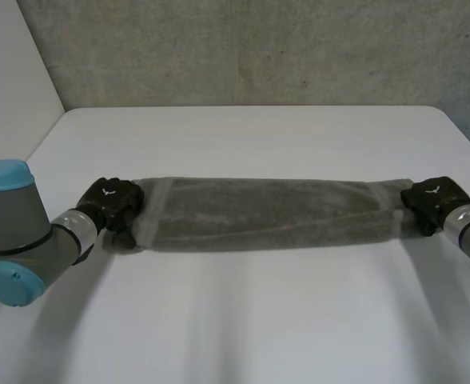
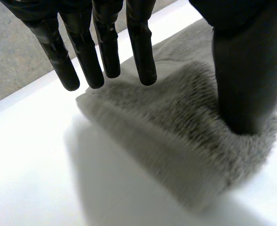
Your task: Fold the towel.
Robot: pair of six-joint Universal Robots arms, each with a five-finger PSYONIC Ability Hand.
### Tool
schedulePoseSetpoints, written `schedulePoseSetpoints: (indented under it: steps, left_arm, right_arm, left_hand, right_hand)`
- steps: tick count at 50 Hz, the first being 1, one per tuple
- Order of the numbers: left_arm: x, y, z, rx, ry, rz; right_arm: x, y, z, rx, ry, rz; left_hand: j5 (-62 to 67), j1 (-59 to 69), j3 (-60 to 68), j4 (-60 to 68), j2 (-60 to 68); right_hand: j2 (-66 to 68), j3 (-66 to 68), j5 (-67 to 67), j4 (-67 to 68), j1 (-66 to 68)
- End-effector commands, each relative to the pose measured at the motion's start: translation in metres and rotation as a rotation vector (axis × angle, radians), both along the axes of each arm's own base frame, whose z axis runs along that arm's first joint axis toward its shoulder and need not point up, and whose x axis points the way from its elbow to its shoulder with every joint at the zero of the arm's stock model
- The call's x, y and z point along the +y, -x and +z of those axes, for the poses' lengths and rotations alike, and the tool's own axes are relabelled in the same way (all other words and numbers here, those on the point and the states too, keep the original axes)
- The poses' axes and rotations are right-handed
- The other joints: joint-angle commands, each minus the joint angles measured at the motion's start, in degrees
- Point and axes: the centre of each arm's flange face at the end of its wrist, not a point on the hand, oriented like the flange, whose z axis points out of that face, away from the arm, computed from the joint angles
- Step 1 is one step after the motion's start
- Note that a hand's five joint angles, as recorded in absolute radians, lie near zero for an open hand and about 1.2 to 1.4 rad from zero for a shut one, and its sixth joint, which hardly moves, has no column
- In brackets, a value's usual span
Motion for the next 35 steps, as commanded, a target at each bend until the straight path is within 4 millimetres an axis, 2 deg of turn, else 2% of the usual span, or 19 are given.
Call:
schedulePoseSetpoints:
  steps: [1, 10, 12, 13, 15, 16, 18, 21, 23, 24, 26, 27, 29, 30, 31, 32, 34, 35]
  left_arm:
    - [-0.001, 0.000, -0.007, -0.022, 0.008, -0.008]
    - [0.002, 0.000, -0.005, -0.020, 0.004, -0.005]
    - [0.005, 0.000, 0.008, -0.010, 0.023, -0.005]
    - [0.005, 0.000, 0.008, -0.009, 0.023, -0.005]
    - [0.009, 0.000, 0.027, 0.004, 0.064, -0.007]
    - [0.009, 0.000, 0.027, 0.004, 0.064, -0.007]
    - [0.014, 0.003, 0.045, 0.015, 0.106, -0.018]
    - [0.017, 0.006, 0.053, 0.026, 0.125, -0.025]
    - [0.023, 0.011, 0.071, 0.067, 0.156, -0.032]
    - [0.023, 0.011, 0.072, 0.067, 0.156, -0.032]
    - [0.026, 0.012, 0.091, 0.121, 0.185, -0.026]
    - [0.026, 0.012, 0.091, 0.121, 0.185, -0.026]
    - [0.028, 0.011, 0.105, 0.166, 0.205, -0.019]
    - [0.028, 0.011, 0.105, 0.167, 0.205, -0.019]
    - [0.028, 0.010, 0.109, 0.179, 0.210, -0.016]
    - [0.028, 0.010, 0.109, 0.179, 0.210, -0.016]
    - [0.025, 0.007, 0.114, 0.184, 0.224, -0.008]
    - [0.025, 0.007, 0.114, 0.184, 0.224, -0.008]
  right_arm:
    - [-0.013, 0.026, 0.014, -0.002, 0.037, -0.060]
    - [-0.028, 0.056, 0.034, 0.017, 0.104, -0.122]
    - [-0.038, 0.068, 0.050, 0.039, 0.157, -0.144]
    - [-0.038, 0.068, 0.050, 0.039, 0.157, -0.144]
    - [-0.046, 0.073, 0.069, 0.051, 0.194, -0.141]
    - [-0.046, 0.073, 0.069, 0.051, 0.194, -0.141]
    - [-0.050, 0.067, 0.090, 0.043, 0.213, -0.114]
    - [-0.051, 0.067, 0.100, 0.037, 0.221, -0.113]
    - [-0.052, 0.063, 0.120, 0.024, 0.243, -0.108]
    - [-0.052, 0.063, 0.120, 0.024, 0.243, -0.108]
    - [-0.049, 0.035, 0.138, 0.001, 0.284, -0.052]
    - [-0.048, 0.034, 0.138, 0.001, 0.285, -0.052]
    - [-0.042, -0.001, 0.160, -0.012, 0.349, 0.028]
    - [-0.042, -0.001, 0.160, -0.012, 0.349, 0.028]
    - [-0.037, -0.021, 0.169, -0.020, 0.379, 0.073]
    - [-0.037, -0.021, 0.169, -0.020, 0.380, 0.074]
    - [-0.019, -0.067, 0.180, -0.042, 0.419, 0.175]
    - [-0.019, -0.067, 0.180, -0.042, 0.420, 0.175]
  left_hand:
    - [-0.25, -0.73, -1.98, -1.91, -1.46]
    - [-0.42, -0.90, -2.14, -2.08, -1.63]
    - [-0.92, -1.40, -2.65, -2.58, -2.13]
    - [-0.93, -1.40, -2.65, -2.58, -2.13]
    - [-1.59, -2.07, -3.32, -3.25, -2.80]
    - [-1.60, -2.08, -3.32, -3.25, -2.80]
    - [-3.77, -4.25, -5.49, -5.43, -4.98]
    - [-5.13, -5.61, -6.85, -6.79, -6.34]
    - [-9.81, -10.29, -11.54, -11.47, -11.02]
    - [-9.84, -10.32, -11.56, -11.50, -11.05]
    - [-11.69, -12.16, -13.41, -13.34, -12.89]
    - [-11.69, -12.17, -13.41, -13.35, -12.90]
    - [-12.03, -12.51, -13.75, -13.68, -13.23]
    - [-12.03, -12.51, -13.75, -13.68, -13.23]
    - [-12.03, -12.51, -13.75, -13.68, -13.23]
    - [-12.03, -12.51, -13.75, -13.68, -13.23]
    - [-12.03, -12.51, -13.75, -13.68, -13.23]
    - [-12.03, -12.51, -13.75, -13.68, -13.23]
  right_hand:
    - [5.88, 5.49, 4.10, 3.63, 5.50]
    - [5.88, 5.49, 4.10, 3.63, 5.50]
    - [5.88, 5.49, 4.10, 3.63, 5.50]
    - [5.88, 5.49, 4.10, 3.63, 5.50]
    - [5.88, 5.49, 4.10, 3.63, 5.50]
    - [5.88, 5.49, 4.10, 3.63, 5.50]
    - [5.88, 5.49, 4.10, 3.63, 5.50]
    - [5.88, 5.49, 4.10, 3.63, 5.50]
    - [5.88, 5.49, 4.10, 3.63, 5.50]
    - [5.88, 5.49, 4.10, 3.63, 5.50]
    - [5.88, 5.49, 4.10, 3.63, 5.50]
    - [5.88, 5.49, 4.10, 3.63, 5.50]
    - [5.88, 5.49, 4.10, 3.63, 5.50]
    - [5.88, 5.49, 4.10, 3.63, 5.50]
    - [5.88, 5.49, 4.10, 3.63, 5.50]
    - [5.88, 5.49, 4.10, 3.63, 5.50]
    - [5.88, 5.49, 4.10, 3.63, 5.50]
    - [5.88, 5.49, 4.10, 3.63, 5.50]
